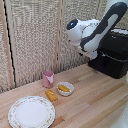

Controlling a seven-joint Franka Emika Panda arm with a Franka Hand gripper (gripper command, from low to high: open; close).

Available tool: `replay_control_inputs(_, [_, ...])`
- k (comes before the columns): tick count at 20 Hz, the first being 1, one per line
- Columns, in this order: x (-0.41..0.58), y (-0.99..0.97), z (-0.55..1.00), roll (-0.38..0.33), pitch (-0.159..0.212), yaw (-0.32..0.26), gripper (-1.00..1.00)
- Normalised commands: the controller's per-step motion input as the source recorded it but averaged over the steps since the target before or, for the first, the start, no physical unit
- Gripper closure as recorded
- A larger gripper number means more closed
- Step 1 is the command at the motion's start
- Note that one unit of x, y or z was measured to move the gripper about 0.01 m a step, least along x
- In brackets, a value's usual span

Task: Please go towards the air fryer and gently seize its handle using your gripper. Slowly reveal the interior of the air fryer by pulling the handle outward. Head to the bowl filled with hot dogs and firmly but gently grasp it. Carefully place it inside the now-open air fryer.

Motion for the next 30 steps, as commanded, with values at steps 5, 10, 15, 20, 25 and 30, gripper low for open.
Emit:
replay_control_inputs(5, [-0.142,-0.64,-0.19,-0.117,-0.050,0.138,-1.00])
replay_control_inputs(10, [-0.130,-0.67,-0.21,-0.099,-0.036,0.136,-1.00])
replay_control_inputs(15, [-0.089,-0.64,-0.19,-0.065,-0.013,0.132,-1.00])
replay_control_inputs(20, [-0.076,-0.62,-0.11,-0.033,0.000,0.125,-1.00])
replay_control_inputs(25, [-0.153,-0.60,-0.02,-0.022,0.008,0.063,-1.00])
replay_control_inputs(30, [-0.113,-0.59,0.00,-0.004,0.029,0.054,-1.00])
